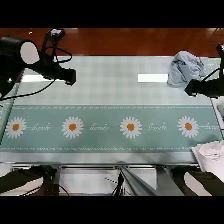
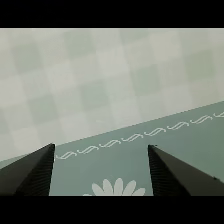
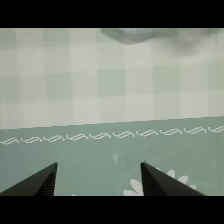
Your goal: Fold the shirts.
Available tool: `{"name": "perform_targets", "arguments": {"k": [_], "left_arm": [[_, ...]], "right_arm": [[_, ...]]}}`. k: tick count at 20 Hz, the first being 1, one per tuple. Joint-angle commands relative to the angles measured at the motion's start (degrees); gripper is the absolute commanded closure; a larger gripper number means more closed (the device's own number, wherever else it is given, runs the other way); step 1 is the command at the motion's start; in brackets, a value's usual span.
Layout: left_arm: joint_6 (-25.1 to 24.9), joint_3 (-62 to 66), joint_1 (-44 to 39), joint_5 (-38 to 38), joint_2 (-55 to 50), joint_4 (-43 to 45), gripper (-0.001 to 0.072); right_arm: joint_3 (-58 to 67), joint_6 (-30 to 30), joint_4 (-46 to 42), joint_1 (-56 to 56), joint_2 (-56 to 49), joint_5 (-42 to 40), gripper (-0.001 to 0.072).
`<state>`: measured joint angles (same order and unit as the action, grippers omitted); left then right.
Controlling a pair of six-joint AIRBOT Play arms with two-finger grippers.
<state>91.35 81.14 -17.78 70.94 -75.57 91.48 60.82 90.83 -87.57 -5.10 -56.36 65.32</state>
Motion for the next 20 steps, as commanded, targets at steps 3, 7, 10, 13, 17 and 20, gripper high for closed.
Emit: {"name": "perform_targets", "arguments": {"k": [3, 7, 10, 13, 17, 20], "left_arm": [[0.0, 0.0, 0.0, 0.0, 0.0, 0.0, -0.0013], [0.0, 0.0, 0.0, 0.0, 0.0, 0.0, -0.0013], [0.0, 0.0, 0.0, 0.0, 0.0, 0.0, -0.0013], [0.0, 0.0, 0.0, 0.0, 0.0, 0.0, -0.0013], [0.0, 0.0, 0.0, 0.0, 0.0, 0.0, -0.0013], [0.0, 0.0, 0.0, 0.0, 0.0, 0.0, -0.0013]], "right_arm": [[0.1, 0.0, 0.0, 0.0, 0.0, 0.0, 0.0116], [0.1, 0.0, 0.0, 0.0, 0.0, 0.0, 0.0115], [0.1, 0.0, 0.0, 0.0, 0.0, 0.0, 0.0116], [0.1, 0.0, 0.0, 0.0, 0.0, 0.0, 0.0115], [0.1, 0.5, 1.1, 0.0, 0.0, -0.8, 0.0115], [0.1, 0.5, 2.2, 0.0, 0.0, -10.4, 0.0115]]}}
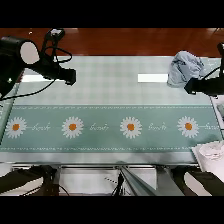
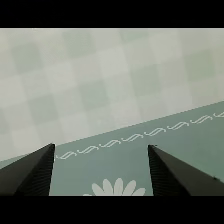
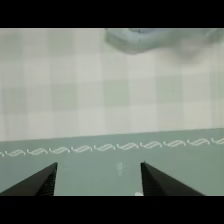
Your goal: Fold the shirts.
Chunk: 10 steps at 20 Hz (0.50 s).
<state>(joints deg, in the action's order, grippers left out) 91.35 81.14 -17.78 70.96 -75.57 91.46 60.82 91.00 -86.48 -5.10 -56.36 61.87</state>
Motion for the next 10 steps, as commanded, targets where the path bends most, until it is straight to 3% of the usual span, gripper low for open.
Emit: {"name": "perform_targets", "arguments": {"k": [1, 6, 8, 10], "left_arm": [[0.0, 0.0, 0.0, -0.4, 0.0, 0.0, -0.0013], [0.0, 0.0, 0.0, -3.8, -0.1, 0.0, -0.0013], [-0.2, 0.1, 0.0, -4.1, -0.3, 0.0, -0.0013], [-0.5, 0.0, 0.0, -3.7, -0.4, 0.0, -0.0013]], "right_arm": [[0.1, 0.3, 1.1, 0.0, 0.0, -9.8, 0.0116], [0.1, 1.0, -7.5, 0.0, -1.9, -29.6, 0.0119], [0.1, 12.5, -12.3, -2.9, -5.7, -40.9, 0.0119], [0.1, 25.9, -12.1, -8.6, -11.8, -46.7, 0.0119]]}}
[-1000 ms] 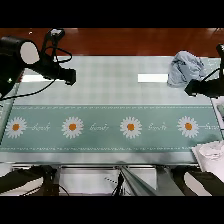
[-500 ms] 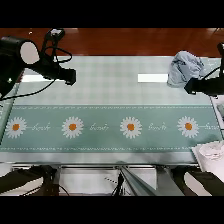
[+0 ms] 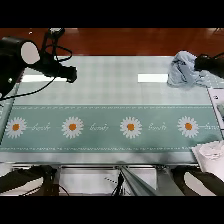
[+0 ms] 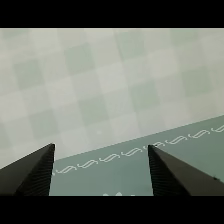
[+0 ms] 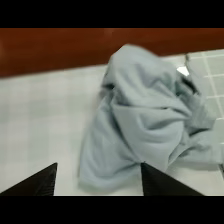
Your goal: Fold the shirts.
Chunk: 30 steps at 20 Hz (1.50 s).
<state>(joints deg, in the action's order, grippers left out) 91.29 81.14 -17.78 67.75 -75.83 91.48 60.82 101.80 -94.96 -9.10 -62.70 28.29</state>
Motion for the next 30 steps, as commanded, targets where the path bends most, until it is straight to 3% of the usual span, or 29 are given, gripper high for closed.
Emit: {"name": "perform_targets", "arguments": {"k": [1, 8, 17, 18, 20, 21, 26, 30], "left_arm": [[-0.4, 0.0, 0.0, -0.3, -0.2, 0.0, -0.0013], [-0.5, 0.0, 0.0, 0.3, -0.2, 0.0, -0.0013], [-0.5, 0.0, 0.0, 2.0, -0.2, 0.0, -0.0013], [-0.5, 0.0, 0.0, 2.0, -0.2, 0.0, -0.0013], [-0.5, 0.0, 0.0, 2.0, -0.2, 0.0, -0.0013], [-0.5, 0.0, 0.0, 2.0, -0.2, 0.0, -0.0013], [-0.6, 0.1, 0.0, 1.9, -0.3, 0.0, -0.0013], [-0.6, 0.5, -0.1, 2.4, 0.5, -1.1, -0.0013]], "right_arm": [[0.1, 19.0, -1.9, -7.2, -9.0, -13.9, 0.0118], [0.1, 19.7, 11.7, -11.1, -27.5, -18.5, 0.0117], [0.1, 20.6, 12.6, -6.4, -36.3, -35.6, 0.0136], [0.1, 20.9, 12.6, -6.4, -37.0, -37.9, 0.0221], [0.1, 20.9, 12.6, -6.4, -37.6, -43.0, 0.0577], [0.1, 20.9, 12.6, -6.7, -37.6, -45.2, 0.0687], [0.1, 23.7, 11.3, -6.8, -33.7, -48.1, 0.0689], [0.1, 26.8, 1.8, -4.7, -21.2, -47.7, 0.069]]}}
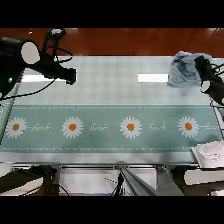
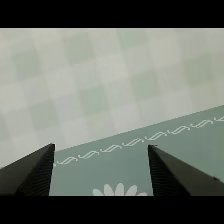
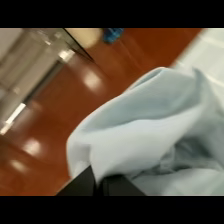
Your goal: Fold the shirts.
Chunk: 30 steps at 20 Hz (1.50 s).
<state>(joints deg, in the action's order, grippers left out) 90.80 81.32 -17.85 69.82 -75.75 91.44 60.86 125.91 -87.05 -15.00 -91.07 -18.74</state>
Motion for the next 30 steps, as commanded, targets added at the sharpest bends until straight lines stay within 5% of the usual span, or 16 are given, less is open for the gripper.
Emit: {"name": "perform_targets", "arguments": {"k": [1, 5, 7, 8, 13, 15, 18, 23, 29, 30], "left_arm": [[-0.1, 1.4, 0.0, 1.5, 0.6, -2.3, -0.0012], [-0.5, 9.6, 0.0, 8.0, 1.2, -8.2, 0.0008], [-3.1, 15.0, 0.0, 10.7, 2.5, -10.6, 0.0359], [-3.3, 17.9, 0.0, 11.8, 3.4, -11.6, 0.0361], [-3.4, 28.2, 0.0, 13.4, 10.1, -12.2, 0.0342], [-7.3, 28.9, 0.0, 13.4, 13.0, -12.2, 0.0102], [-7.7, 28.9, 0.1, 15.5, 14.8, -11.8, 0.0046], [-6.1, 28.3, 0.1, 21.4, 14.6, -11.8, 0.0046], [-6.1, 28.2, 0.1, 21.4, 14.4, -6.1, 0.0046], [-6.1, 28.2, 0.1, 21.4, 14.3, -5.3, 0.0046]], "right_arm": [[0.0, 4.9, -8.2, 2.3, 11.4, 0.2, 0.069], [0.0, 7.6, -16.7, 9.2, 29.6, 7.0, 0.0689], [0.0, 7.2, -18.7, 13.4, 38.8, 10.7, 0.069], [0.0, 7.1, -18.7, 15.1, 42.9, 12.5, 0.069], [0.0, 6.8, -18.6, 22.2, 59.8, 25.4, 0.069], [0.0, 4.6, -18.5, 24.9, 63.4, 34.3, 0.069], [0.0, -1.8, -14.9, 30.2, 63.8, 47.5, 0.069], [0.0, -14.9, -2.4, 45.9, 51.4, 54.6, 0.069], [0.0, -13.8, -2.1, 68.3, 25.6, 52.4, 0.0687], [0.0, -13.7, -1.3, 70.1, 22.3, 51.6, 0.0601]]}}
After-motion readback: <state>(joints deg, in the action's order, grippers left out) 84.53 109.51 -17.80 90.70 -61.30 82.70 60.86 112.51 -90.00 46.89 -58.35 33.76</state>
